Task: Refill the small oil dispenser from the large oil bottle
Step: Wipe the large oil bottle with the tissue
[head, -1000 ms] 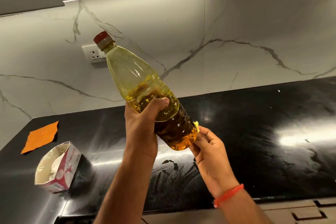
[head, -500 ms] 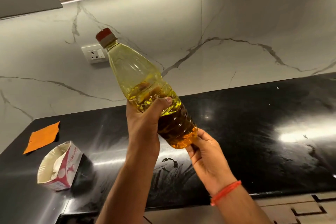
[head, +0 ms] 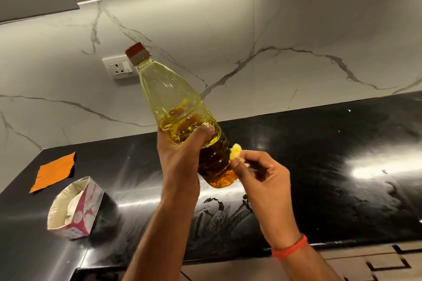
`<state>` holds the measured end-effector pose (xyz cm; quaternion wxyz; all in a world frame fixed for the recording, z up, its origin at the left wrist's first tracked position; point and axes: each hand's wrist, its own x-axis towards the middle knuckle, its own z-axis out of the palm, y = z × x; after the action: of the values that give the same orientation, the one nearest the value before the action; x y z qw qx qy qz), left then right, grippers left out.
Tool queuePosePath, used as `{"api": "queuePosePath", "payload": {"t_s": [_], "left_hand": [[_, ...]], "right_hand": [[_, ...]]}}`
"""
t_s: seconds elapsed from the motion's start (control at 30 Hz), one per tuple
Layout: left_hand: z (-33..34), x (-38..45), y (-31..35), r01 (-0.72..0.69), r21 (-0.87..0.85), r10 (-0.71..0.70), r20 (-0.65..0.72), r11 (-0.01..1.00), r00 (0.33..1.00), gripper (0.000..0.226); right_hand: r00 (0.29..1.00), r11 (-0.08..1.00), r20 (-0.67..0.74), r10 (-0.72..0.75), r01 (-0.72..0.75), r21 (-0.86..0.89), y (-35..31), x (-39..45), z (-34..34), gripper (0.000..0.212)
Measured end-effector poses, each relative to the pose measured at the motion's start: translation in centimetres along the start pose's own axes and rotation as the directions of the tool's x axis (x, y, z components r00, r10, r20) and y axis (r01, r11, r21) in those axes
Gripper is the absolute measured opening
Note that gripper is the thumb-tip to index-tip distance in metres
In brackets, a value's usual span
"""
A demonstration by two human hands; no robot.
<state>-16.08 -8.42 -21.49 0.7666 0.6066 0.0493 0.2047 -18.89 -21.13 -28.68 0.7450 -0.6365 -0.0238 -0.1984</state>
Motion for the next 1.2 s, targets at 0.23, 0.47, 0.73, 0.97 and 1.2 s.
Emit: {"api": "queuePosePath", "payload": {"t_s": [0.23, 0.47, 0.73, 0.97, 1.2], "left_hand": [[0.5, -0.6, -0.6, -0.002, 0.016, 0.001, 0.018, 1.000, 1.000, 0.069], [0.3, -1.2, -0.8, 0.038, 0.027, -0.040, 0.078, 0.999, 0.996, 0.065], [0.1, -1.4, -0.5, -0.027, 0.015, 0.025, 0.129, 1.000, 0.991, 0.057], [-0.3, -2.0, -0.3, -0.045, 0.003, 0.043, 0.226, 0.999, 0.973, 0.055], [-0.1, -3.0, -0.3, -0.048, 0.020, 0.040, 0.290, 0.999, 0.956, 0.068]], "right_hand": [[0.928, 0.894, 0.090, -0.361, 0.372, -0.251, -0.9, 0.0, 1.3, 0.012], [0.999, 0.968, 0.021, 0.035, -0.028, -0.250, 0.2, 3.4, 0.4, 0.017], [0.956, 0.960, 0.198, -0.216, 0.245, -0.138, -1.8, -2.7, 2.7, 0.054], [0.888, 0.925, 0.308, -0.342, 0.375, -0.054, -3.7, -0.7, 2.3, 0.067], [0.867, 0.952, 0.436, -0.242, 0.299, -0.066, -5.9, 3.8, 2.7, 0.086]]}}
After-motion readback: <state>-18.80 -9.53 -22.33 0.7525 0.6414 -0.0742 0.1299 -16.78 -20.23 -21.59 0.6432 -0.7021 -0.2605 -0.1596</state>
